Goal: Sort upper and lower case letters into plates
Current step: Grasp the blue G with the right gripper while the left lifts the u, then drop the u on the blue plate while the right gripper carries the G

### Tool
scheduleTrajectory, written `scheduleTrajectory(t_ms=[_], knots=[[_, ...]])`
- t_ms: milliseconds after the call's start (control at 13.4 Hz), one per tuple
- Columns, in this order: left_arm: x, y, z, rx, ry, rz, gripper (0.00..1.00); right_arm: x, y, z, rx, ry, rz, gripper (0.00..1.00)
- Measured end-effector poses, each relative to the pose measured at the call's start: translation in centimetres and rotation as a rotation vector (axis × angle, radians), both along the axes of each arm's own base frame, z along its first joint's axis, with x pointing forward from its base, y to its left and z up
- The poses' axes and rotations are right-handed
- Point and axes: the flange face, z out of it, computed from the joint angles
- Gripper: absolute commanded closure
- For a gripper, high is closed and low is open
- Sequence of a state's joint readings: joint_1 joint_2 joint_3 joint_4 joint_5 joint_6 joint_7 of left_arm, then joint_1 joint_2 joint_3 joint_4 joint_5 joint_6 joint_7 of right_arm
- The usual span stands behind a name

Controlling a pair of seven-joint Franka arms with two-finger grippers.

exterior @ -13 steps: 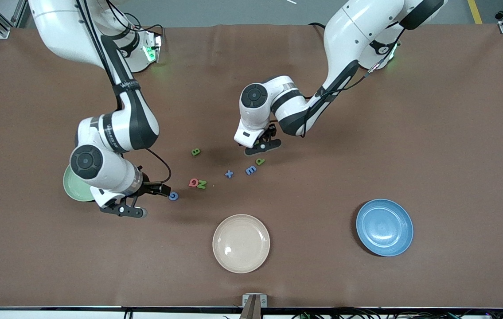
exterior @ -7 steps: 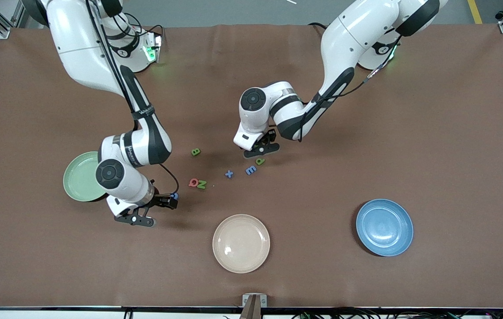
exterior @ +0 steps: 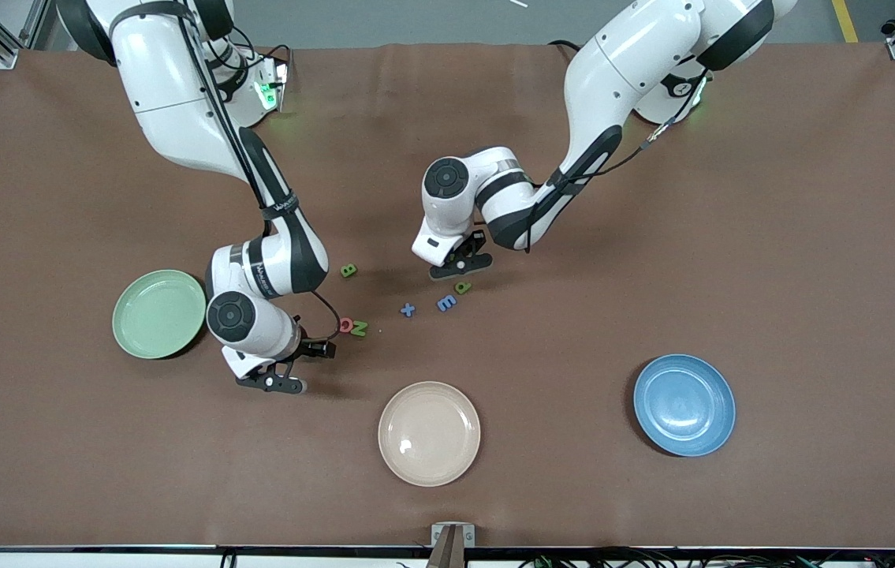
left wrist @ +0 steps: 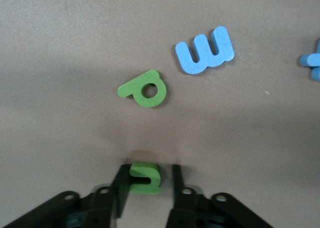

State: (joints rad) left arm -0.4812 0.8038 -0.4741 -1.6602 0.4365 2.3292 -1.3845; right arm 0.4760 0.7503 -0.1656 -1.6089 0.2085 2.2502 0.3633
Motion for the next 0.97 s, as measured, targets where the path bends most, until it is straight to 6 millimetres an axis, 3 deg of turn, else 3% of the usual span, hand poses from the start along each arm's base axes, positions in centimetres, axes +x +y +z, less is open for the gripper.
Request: scheduleTrajectory(t_ms=[224,299,449,673,898,973], knots=[[1.8,1.1,0.7,0.012,-0.01,0.04,1.0,-0.3,-0.2,-0.3,-0.008,0.034,-0.002,0.17],[3.7,2.4,1.9,0.024,-0.023,0.068,1.0,-0.3,-0.3,-0.3,-0.008,0.034,-0.002,0.17],[8.7,6.8,5.8,0.054,-0.059,0.129,1.0,-0.3,-0.3,-0.2,-0.007,0.028,-0.003,0.19],[15.8,16.5,10.8,0.099,-0.086,0.143,1.0,0.0,-0.5,0.0,-0.005,0.01,-0.007,0.2],[21.7,29.6,10.7,0.121,-0.054,0.102,1.0,0.2,-0.5,0.0,-0.002,-0.008,-0.009,0.22],[23.0,34.1,10.1,0.123,-0.036,0.082,1.0,0.3,-0.5,-0.1,-0.002,-0.013,-0.01,0.28]])
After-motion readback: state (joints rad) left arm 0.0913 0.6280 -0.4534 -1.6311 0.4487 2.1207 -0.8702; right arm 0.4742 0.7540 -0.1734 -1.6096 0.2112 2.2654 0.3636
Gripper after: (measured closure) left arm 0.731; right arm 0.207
